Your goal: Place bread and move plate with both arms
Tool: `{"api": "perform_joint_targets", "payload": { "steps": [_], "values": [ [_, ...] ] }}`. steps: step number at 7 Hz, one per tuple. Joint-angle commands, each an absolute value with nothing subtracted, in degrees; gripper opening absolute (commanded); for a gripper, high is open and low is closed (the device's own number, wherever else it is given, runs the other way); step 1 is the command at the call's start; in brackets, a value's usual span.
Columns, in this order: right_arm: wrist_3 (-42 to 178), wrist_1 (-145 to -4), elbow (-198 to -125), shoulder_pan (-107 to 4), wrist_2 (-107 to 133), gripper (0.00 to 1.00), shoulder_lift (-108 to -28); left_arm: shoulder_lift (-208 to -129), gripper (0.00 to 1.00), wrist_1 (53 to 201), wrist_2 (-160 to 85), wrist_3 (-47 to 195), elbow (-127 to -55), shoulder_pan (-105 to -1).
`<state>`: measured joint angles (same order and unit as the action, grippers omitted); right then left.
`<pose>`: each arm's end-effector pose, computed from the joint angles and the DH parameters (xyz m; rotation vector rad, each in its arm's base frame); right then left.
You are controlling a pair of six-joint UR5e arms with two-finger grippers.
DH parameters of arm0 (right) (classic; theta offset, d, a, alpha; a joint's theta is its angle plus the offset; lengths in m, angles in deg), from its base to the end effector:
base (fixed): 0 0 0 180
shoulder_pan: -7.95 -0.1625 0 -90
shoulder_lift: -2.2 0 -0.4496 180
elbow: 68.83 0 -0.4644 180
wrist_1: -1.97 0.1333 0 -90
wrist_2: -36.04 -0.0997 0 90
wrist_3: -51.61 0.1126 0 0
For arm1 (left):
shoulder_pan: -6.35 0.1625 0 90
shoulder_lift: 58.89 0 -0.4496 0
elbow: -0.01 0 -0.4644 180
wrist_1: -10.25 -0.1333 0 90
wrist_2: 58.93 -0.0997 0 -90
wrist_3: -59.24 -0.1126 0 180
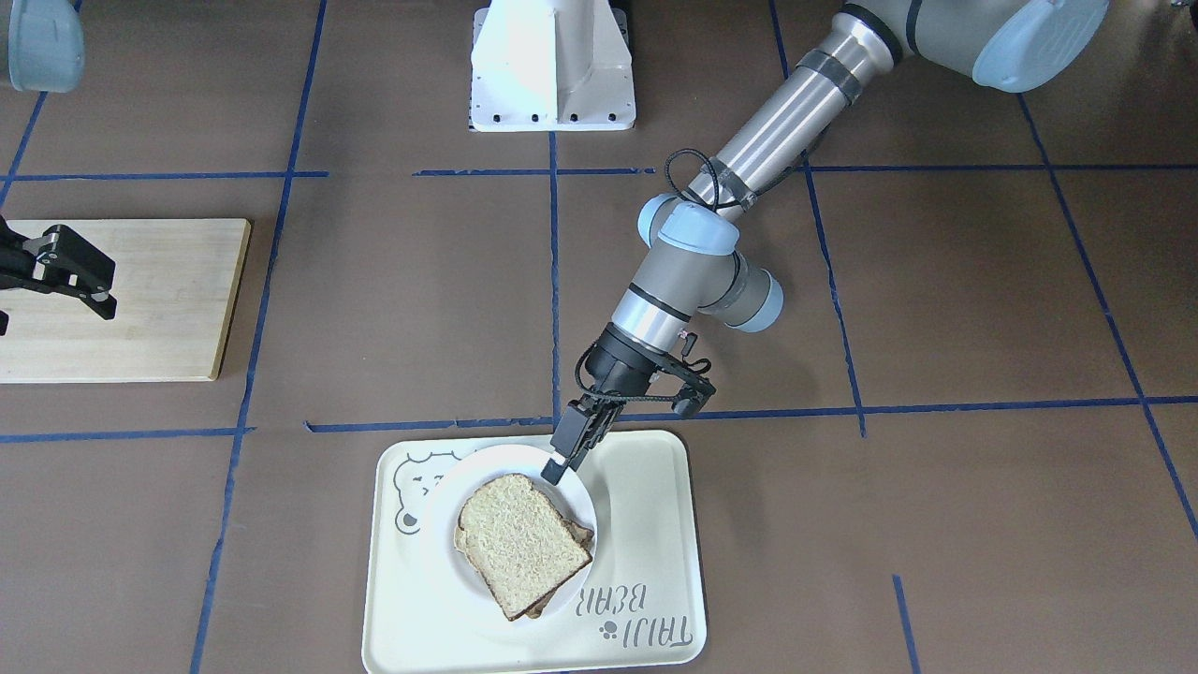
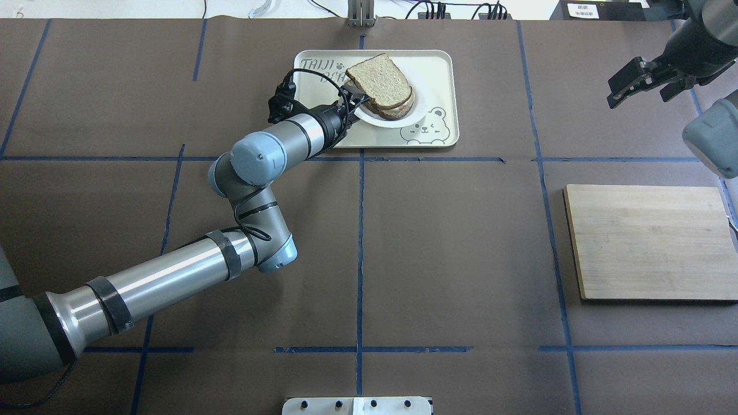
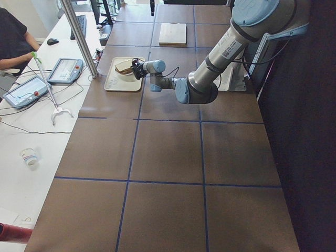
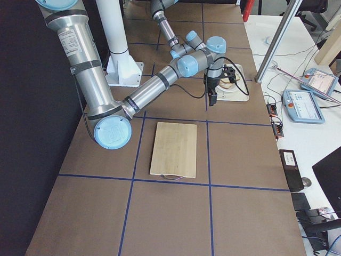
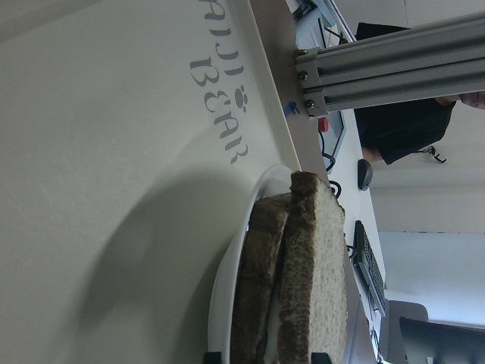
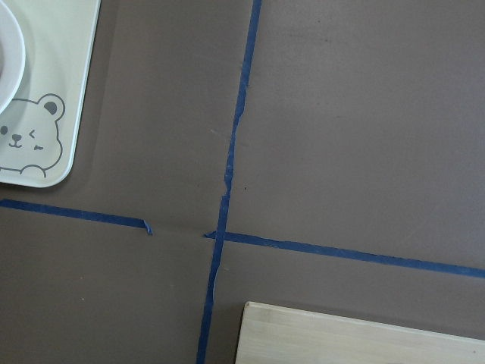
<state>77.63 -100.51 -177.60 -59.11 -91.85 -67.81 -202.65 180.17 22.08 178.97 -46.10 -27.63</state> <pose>-0.1922 -0.6186 0.3298 0.1328 -0.7737 -0.1007 0.6883 -0.6459 0.2494 0.1914 1.6452 -0.9849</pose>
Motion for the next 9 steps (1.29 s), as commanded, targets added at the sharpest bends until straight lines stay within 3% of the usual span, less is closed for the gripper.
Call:
{"api": "perform_joint_targets", "payload": {
  "steps": [1,3,6,8,9],
  "values": [
    [77.54,-100.6,-177.46,-59.2,-92.02,1.0,-68.03,-200.67,1.0,165.38,30.59,174.57,-56.43,-30.99],
    [77.62,-100.51,-177.81,-59.2,-92.37,1.0,-68.03,-194.1,1.0,149.81,34.23,163.71,-71.54,-32.76],
    [77.01,-100.42,-178.25,-59.2,-92.46,1.0,-69.25,-184.81,1.0,130.71,43.8,145.89,-87.2,-38.37],
    [66.87,-100.6,-177.82,-62.77,-92.46,1.0,-73.8,-176.09,1.0,116.41,46.62,122.81,-98.73,-43.38],
    [60.37,-100.6,-177.55,-66.28,-92.54,1.0,-77.57,-172.31,1.0,113.81,49.41,115.65,-101.21,-46.01]
  ]
}}
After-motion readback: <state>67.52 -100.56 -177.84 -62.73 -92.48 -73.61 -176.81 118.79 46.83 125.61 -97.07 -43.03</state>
